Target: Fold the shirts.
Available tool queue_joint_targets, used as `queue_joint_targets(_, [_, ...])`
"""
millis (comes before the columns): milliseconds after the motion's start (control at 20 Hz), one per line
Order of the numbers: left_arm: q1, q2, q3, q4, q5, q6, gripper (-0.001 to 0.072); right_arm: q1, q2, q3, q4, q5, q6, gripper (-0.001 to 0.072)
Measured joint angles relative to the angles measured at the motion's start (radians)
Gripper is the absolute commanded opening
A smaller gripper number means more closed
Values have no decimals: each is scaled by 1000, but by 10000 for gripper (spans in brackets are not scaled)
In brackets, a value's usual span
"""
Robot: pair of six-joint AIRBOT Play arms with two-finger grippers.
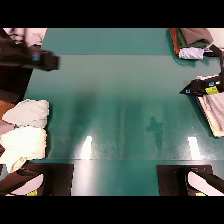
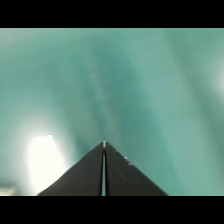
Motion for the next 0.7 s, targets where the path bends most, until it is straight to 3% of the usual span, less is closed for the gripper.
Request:
queue_joint_targets(150, [200, 79, -124, 54, -45, -7, 29, 0, 0, 0, 0, 6, 0, 15])
queue_joint_targets(200, [256, 92, -167, 66, -52, -8, 219, 0, 0, 0, 0, 6, 0, 15])
queue_joint_targets(250, [306, 102, -216, 74, -53, -9, 592, 0, 0, 0, 0, 6, 0, 15])
queue_joint_targets(300, [339, 106, -263, 80, -49, -10, 716, 0, 0, 0, 0, 6, 0, 15])
queue_joint_targets(700, [426, 89, -613, 125, 179, -12, 713, 0, 0, 0, 0, 0, 0, 15])
